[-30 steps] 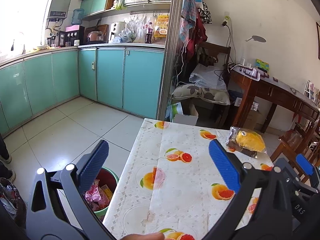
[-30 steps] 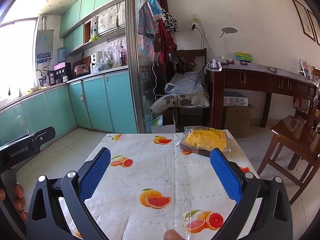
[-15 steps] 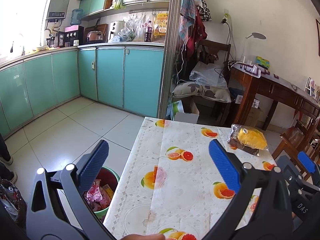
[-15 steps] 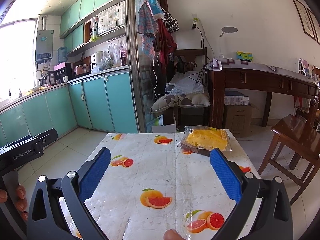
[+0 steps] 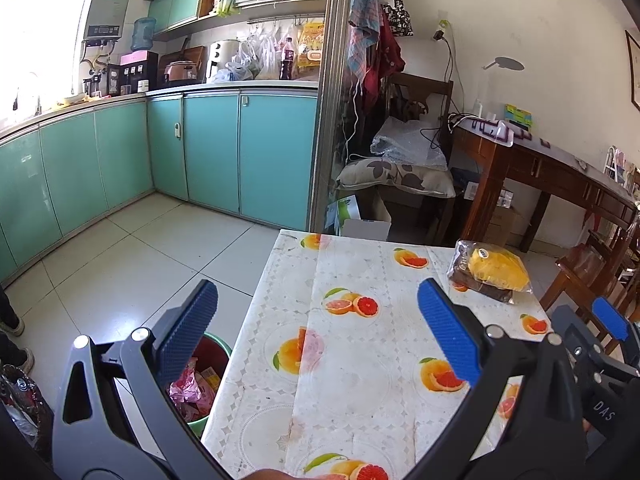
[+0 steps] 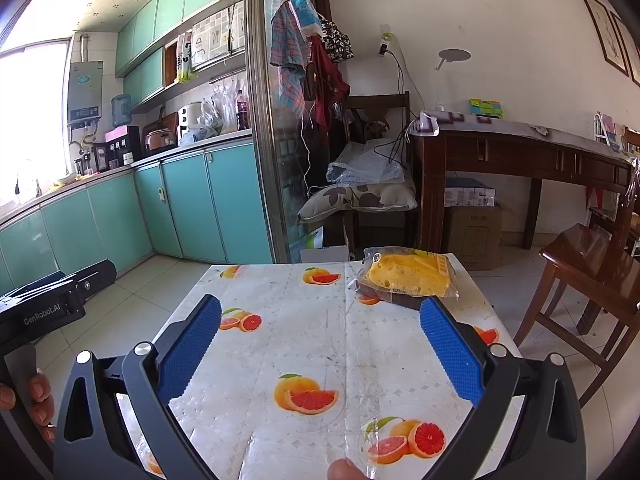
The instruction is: Collect trash
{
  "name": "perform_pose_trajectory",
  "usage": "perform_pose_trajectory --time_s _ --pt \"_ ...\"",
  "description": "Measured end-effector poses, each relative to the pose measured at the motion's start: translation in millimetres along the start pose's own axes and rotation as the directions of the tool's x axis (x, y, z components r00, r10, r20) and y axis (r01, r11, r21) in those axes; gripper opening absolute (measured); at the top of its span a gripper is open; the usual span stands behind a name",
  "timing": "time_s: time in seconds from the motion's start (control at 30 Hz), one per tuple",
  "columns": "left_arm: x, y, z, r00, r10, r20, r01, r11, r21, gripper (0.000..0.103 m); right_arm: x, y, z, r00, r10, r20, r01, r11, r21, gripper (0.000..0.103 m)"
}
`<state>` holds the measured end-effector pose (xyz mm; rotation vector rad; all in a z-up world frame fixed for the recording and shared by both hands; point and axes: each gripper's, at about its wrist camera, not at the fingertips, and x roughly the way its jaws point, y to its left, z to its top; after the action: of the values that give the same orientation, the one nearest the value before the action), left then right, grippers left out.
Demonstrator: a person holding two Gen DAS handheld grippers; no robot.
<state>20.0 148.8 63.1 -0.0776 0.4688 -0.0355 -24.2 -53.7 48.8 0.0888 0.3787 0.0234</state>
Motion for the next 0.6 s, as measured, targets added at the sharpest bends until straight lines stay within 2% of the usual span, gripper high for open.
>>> perform_pose_trajectory --time_s 0.1,0.27,0.6 --pt "0.4 -4.4 -1.7 1.000 0.012 -0.001 -0.012 1.000 0.021 0.099 0.5 -1.5 -2.7 1.000 -0.003 -0.007 0.003 1.000 0.002 0.096" --pt "5.8 -2.3 -3.7 0.999 0.016 -0.034 -0.016 1.000 -0.008 0.099 0.4 -1.8 -3.4 1.000 -0.003 -0.010 0.003 1.000 -0.005 0.096" --pt "5.6 3.7 -2.2 0.999 0.036 -0.030 -0.037 0.999 -0.020 0.099 1.7 -3.5 -3.2 1.000 -0.005 -0.016 0.005 1.000 0.003 0.096"
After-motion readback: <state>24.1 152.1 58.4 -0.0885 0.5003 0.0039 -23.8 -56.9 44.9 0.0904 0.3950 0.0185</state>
